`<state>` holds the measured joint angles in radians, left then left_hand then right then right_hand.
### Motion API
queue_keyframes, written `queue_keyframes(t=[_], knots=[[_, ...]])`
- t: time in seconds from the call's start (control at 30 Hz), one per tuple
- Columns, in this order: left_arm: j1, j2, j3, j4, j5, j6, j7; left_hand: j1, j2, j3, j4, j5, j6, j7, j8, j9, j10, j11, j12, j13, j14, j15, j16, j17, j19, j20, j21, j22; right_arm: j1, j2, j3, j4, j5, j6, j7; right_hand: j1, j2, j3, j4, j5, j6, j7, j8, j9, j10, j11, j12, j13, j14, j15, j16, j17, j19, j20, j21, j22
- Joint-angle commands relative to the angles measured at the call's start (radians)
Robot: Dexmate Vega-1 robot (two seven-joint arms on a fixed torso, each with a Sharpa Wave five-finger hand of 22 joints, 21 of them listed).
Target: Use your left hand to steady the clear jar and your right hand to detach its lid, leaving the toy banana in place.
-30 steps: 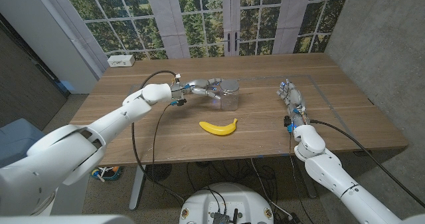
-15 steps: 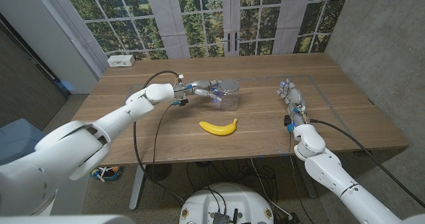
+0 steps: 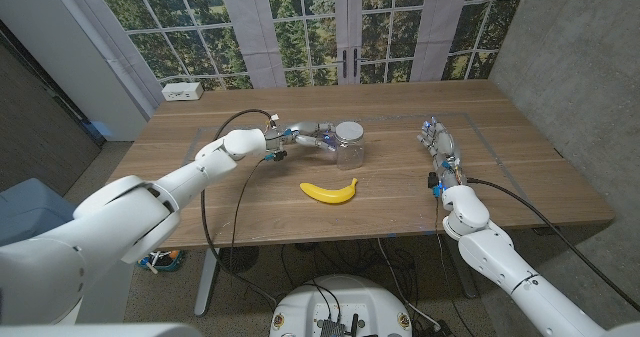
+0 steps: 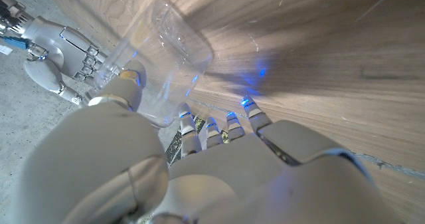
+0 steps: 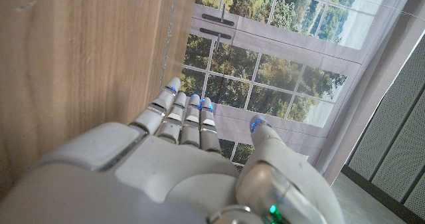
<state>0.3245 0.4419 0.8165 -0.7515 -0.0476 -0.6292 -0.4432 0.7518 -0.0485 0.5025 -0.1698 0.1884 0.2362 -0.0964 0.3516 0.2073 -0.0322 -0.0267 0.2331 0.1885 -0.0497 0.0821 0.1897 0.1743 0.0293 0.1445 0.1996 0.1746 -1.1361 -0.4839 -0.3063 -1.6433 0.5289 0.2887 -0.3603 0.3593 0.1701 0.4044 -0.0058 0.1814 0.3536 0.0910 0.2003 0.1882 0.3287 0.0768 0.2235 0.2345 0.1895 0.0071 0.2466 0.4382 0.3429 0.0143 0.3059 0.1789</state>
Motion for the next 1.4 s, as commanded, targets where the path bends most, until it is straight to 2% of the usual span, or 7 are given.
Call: queue_keyframes(t=[0.03,0.2,0.4,0.73,0.9,1.2,1.4], knots=[[0.003,0.017,0.025,-0.035,0.050,0.037,0.024,0.005,0.011,0.002,0.004,0.004,-0.076,0.007,-0.035,0.002,-0.020,0.009,-0.010,0.004,-0.011,0.013,-0.005,0.003,-0.009,0.006,-0.004,0.003,0.015,0.003,-0.008,0.009,-0.005,-0.005,0.003,-0.008,-0.001,0.004,-0.005,-0.002,0.009,-0.003,0.003,0.003,0.008,0.002,0.001,0.003,0.005,0.003,0.002,0.003,0.001,0.001,-0.006,0.004],[-0.007,0.034,0.031,-0.070,0.017,0.051,-0.079,-0.070,-0.067,-0.057,0.008,-0.011,-0.296,0.055,-0.146,-0.007,-0.132,0.050,-0.040,0.006,-0.104,0.041,-0.015,0.005,-0.099,0.025,-0.019,0.003,0.020,0.003,-0.009,0.007,-0.006,-0.009,0.003,-0.009,-0.001,0.004,-0.005,-0.002,0.009,-0.003,0.003,0.003,0.010,0.003,0.002,0.003,0.005,0.004,0.002,0.003,0.002,0.002,-0.007,0.004],[0.056,0.077,-0.016,-0.180,-0.088,0.103,-0.139,-0.120,-0.068,-0.077,0.028,-0.012,-0.390,0.083,-0.174,-0.008,-0.185,0.085,-0.044,0.008,-0.140,0.051,-0.013,0.006,-0.136,0.029,-0.017,0.005,0.018,0.002,-0.014,-0.001,-0.018,-0.006,-0.001,-0.011,-0.001,0.004,-0.006,-0.002,0.009,-0.003,0.003,0.003,0.009,0.001,0.001,0.003,0.005,0.003,0.002,0.002,0.002,0.001,-0.008,0.004],[0.267,0.135,-0.127,-0.413,-0.162,0.189,0.082,-0.165,-0.049,-0.089,0.035,-0.012,-0.409,0.148,-0.156,-0.008,-0.147,0.142,-0.016,0.009,-0.045,0.046,0.020,0.006,-0.078,0.037,0.012,0.006,-0.014,-0.013,-0.008,-0.046,-0.033,-0.004,-0.015,-0.013,0.000,0.004,-0.008,-0.002,0.009,-0.003,0.002,0.004,0.009,0.002,0.001,0.003,0.006,0.003,0.002,0.001,0.003,0.002,-0.009,0.004],[0.346,0.152,-0.158,-0.524,-0.115,0.267,0.241,-0.134,-0.025,-0.070,0.012,-0.007,-0.364,0.165,-0.132,-0.007,-0.085,0.129,0.003,0.008,0.025,0.034,0.027,0.005,-0.010,0.027,0.027,0.005,-0.026,-0.026,0.001,-0.065,-0.036,-0.007,-0.014,-0.015,-0.001,0.004,-0.009,-0.002,0.010,-0.002,0.003,0.004,0.010,0.003,0.001,0.003,0.007,0.004,0.002,0.001,0.004,0.004,-0.010,0.004],[0.365,0.156,-0.157,-0.620,-0.055,0.396,0.339,-0.104,-0.009,-0.054,0.001,-0.005,-0.297,0.170,-0.110,-0.005,-0.010,0.104,0.021,0.006,0.085,0.012,0.029,0.004,0.037,0.021,0.032,0.005,-0.041,-0.037,0.018,-0.073,-0.030,0.004,-0.006,-0.018,-0.005,0.002,-0.011,-0.002,0.012,0.001,0.002,0.004,0.011,0.006,0.001,0.003,0.009,0.006,0.002,-0.001,0.006,0.007,-0.011,0.004],[0.319,0.144,-0.129,-0.602,-0.058,0.430,0.279,-0.112,-0.031,-0.064,0.002,-0.010,-0.304,0.163,-0.117,-0.005,-0.024,0.114,0.009,0.006,0.070,0.015,0.014,0.005,0.032,0.024,0.022,0.005,-0.057,-0.033,0.032,-0.074,-0.028,0.020,-0.014,-0.021,-0.007,0.000,-0.013,-0.003,0.012,0.002,0.002,0.004,0.011,0.008,0.001,0.003,0.009,0.007,0.001,-0.002,0.007,0.009,-0.012,0.004]])
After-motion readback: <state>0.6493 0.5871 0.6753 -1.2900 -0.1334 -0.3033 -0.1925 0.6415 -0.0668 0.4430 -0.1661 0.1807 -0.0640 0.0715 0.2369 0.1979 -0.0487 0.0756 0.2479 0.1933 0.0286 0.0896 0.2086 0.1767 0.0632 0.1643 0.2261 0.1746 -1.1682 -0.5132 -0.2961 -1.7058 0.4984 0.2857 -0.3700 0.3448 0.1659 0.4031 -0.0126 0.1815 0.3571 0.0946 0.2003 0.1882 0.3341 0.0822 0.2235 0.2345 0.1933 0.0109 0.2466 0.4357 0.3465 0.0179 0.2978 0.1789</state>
